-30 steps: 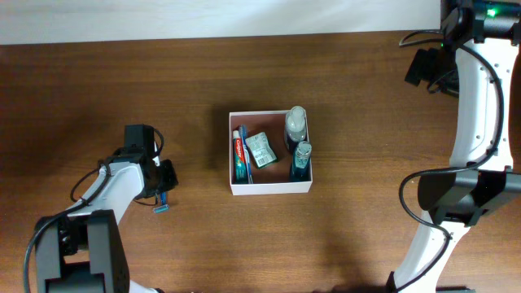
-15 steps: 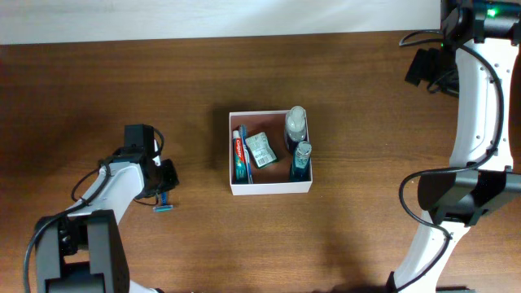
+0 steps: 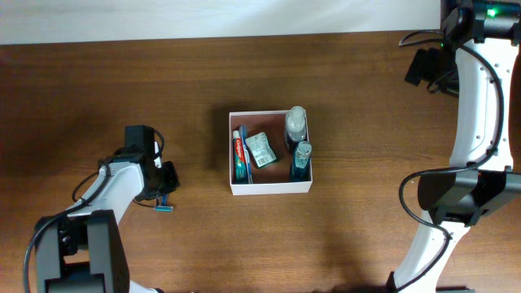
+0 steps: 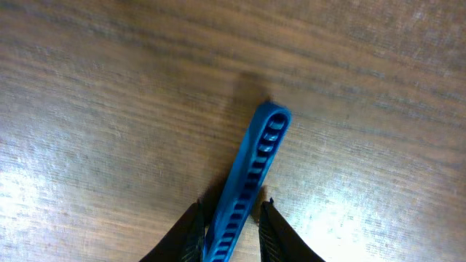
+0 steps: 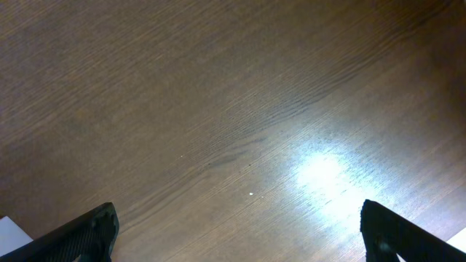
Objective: Pack container
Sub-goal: 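Lower the left gripper and close it on the blue razor handle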
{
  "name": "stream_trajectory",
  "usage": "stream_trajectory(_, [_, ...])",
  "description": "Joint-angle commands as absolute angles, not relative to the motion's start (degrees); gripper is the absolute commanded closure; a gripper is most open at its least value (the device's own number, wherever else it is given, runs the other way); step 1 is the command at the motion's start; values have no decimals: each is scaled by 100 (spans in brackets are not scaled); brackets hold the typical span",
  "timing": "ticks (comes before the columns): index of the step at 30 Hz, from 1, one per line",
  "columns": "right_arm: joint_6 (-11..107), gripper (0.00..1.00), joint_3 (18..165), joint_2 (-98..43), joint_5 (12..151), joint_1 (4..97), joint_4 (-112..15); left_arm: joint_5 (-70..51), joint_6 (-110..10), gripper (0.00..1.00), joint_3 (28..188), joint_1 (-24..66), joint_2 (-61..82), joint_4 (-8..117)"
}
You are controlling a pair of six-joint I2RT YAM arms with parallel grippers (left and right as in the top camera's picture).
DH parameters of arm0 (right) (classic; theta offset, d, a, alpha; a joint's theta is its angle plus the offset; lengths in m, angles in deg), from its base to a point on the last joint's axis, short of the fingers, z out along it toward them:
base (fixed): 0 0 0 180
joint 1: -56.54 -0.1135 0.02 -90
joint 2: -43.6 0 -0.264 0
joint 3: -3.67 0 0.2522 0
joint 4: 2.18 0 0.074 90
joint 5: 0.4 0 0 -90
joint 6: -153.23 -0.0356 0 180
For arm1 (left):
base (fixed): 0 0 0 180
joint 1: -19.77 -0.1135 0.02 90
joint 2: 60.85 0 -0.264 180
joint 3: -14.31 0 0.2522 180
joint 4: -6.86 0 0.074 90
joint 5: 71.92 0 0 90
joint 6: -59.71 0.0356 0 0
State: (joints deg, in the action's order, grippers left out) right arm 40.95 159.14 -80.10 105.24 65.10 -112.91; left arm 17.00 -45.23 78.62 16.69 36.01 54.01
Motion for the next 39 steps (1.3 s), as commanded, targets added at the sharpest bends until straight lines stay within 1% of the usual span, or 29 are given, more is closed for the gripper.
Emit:
stream_trajectory(1, [4093,2,15973,-7890,10616,6527,-11302,1630,-4477,74,7803,1650,3590,5486])
stream_trajectory(4, [4093,2,15973,-7890,10616,6527,-11302,1630,-4475,75,7803,1650,3590,5484])
stream_trajectory(9, [4093,2,15973,-7890,10616,6527,-11304,1630,-4475,84,7803,1650,3590,5467])
stream_trajectory(12, [4093,2,15973,-7890,10616,6527,-11302,1630,-4475,84,7803,1650,3590,5467])
stream_trajectory(14, [4093,2,15973,-7890,10616,6527,-11302,1630,-4477,80,7803,1650,3590,5467])
stream_trajectory(16, [4093,2,15973,-7890,10616,6527,-11302,1630,-4475,77,7803,1650,3590,5467])
stream_trajectory(21, [4093,2,15973,-7890,10616,6527,-11302,1630,-4477,78,7803,1650,3590,5467])
stream_trajectory(25, [4093,2,15973,-7890,10616,6527,-11302,1630,-4477,79,7803,1650,3590,5469])
stream_trajectory(31, [4093,2,15973,-7890,10616,6527,-11302,1630,-4479,85,7803,1650,3590,5469])
stream_trajectory(33, [4093,2,15973,-7890,10616,6527,-11302,1630,-4510,89,7803,1650,3590,5469])
stream_trajectory(39, [4093,2,15973,-7890,10616,6527,-11302,1632,-4654,91,7803,1650,3587,5419])
